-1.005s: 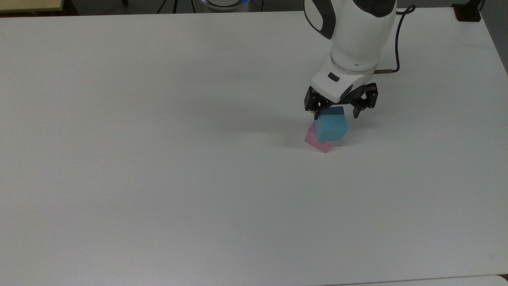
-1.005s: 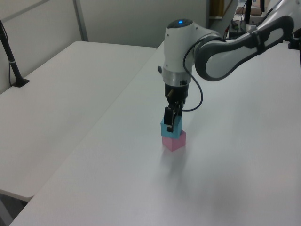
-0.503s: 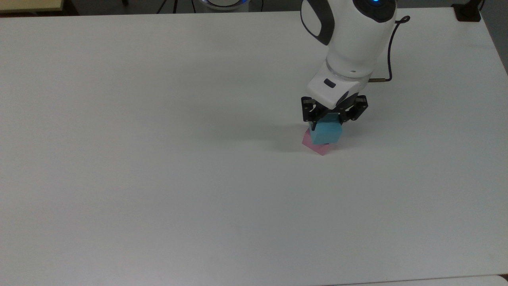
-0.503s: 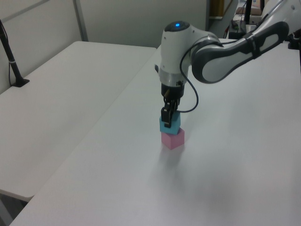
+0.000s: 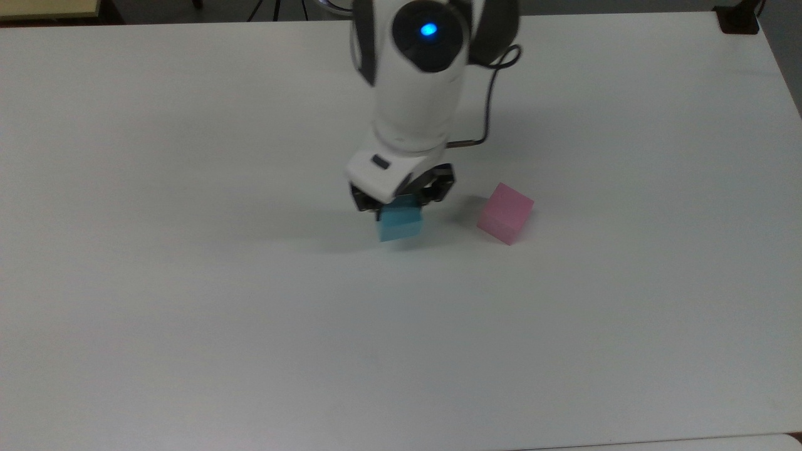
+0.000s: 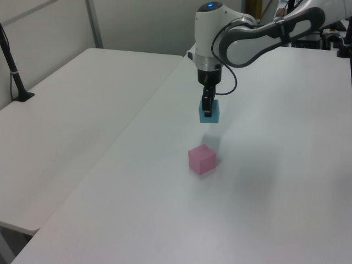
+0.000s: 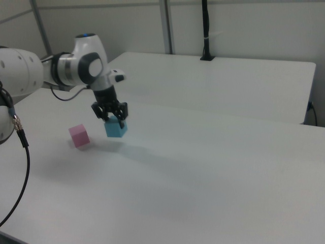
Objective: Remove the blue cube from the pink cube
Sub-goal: 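Lift the blue cube off the pink cube and carry it aside, then lower the blue cube onto the table and open the gripper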
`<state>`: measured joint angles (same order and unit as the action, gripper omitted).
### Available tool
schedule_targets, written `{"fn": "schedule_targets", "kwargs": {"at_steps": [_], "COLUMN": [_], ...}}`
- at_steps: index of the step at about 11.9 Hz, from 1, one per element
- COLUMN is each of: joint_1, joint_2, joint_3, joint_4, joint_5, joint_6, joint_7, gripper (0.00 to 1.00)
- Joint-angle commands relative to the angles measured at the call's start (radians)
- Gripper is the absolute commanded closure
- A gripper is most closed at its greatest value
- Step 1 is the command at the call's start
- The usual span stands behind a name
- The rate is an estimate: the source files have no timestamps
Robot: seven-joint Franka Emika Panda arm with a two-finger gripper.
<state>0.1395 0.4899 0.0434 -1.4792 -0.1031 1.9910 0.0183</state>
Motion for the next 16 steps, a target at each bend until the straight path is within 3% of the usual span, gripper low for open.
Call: {"fn": "schedule_targets", "kwargs": {"at_steps": [1, 2, 4, 5, 8, 13, 16], "joint_1": [-0.099, -0.119, -0.133, -0.143, -0.144, -0.143, -0.184], "joint_2": [0.012, 0.015, 0.024, 0.023, -0.048, -0.333, -0.436], "joint_3": [0.003, 0.003, 0.001, 0.001, 0.001, 0.003, 0.001], "joint_4": [-0.033, -0.042, -0.055, -0.055, -0.05, -0.047, -0.05], "joint_5": [-0.007, -0.007, -0.01, -0.012, -0.009, 0.006, 0.063], "joint_6": [0.037, 0.054, 0.078, 0.077, 0.028, -0.332, -0.414], "joint_7": [-0.118, -0.123, -0.121, -0.12, -0.107, -0.104, -0.104], "gripper": [0.74, 0.62, 0.13, 0.0, 0.0, 0.0, 0.0]}}
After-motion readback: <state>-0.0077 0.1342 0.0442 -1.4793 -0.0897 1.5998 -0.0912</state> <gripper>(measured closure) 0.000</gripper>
